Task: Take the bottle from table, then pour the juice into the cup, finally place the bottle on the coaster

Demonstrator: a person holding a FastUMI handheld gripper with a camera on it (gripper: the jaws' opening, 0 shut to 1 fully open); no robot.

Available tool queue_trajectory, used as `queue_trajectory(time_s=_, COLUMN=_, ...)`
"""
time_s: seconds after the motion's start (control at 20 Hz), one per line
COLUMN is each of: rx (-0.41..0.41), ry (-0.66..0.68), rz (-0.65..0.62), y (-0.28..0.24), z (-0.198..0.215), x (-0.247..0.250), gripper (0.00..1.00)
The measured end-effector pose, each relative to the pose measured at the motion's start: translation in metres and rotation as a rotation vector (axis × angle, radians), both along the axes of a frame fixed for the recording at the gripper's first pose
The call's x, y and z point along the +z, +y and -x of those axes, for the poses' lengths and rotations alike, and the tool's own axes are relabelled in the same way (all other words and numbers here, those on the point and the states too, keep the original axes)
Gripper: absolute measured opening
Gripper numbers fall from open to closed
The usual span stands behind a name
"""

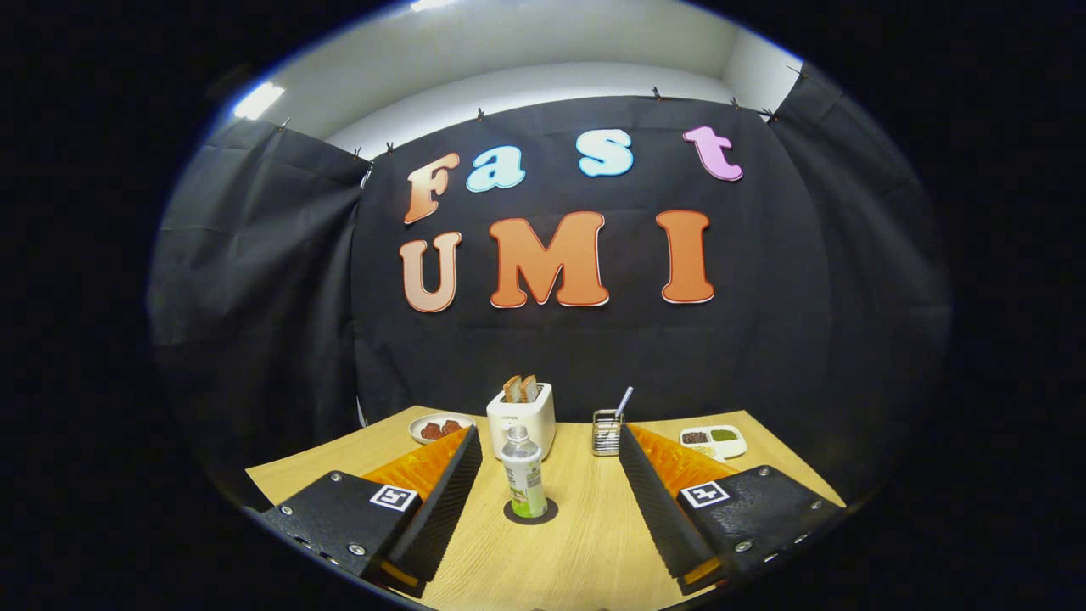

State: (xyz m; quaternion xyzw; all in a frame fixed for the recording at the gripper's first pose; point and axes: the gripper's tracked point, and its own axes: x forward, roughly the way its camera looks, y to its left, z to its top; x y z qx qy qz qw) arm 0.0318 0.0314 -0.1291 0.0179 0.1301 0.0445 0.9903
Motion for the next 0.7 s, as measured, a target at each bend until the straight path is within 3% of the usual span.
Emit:
queue_trajectory(time_s=0.35, rx=-0.034, ry=-0.075, rz=0.027, y=-0.014, z=0.023, x=0.033, gripper=0.97)
queue_trajectory(time_s=0.7, rx=-0.03, ry=-0.072, rz=0.062, y=-0.021, z=0.026, x=0.029, gripper=0.97)
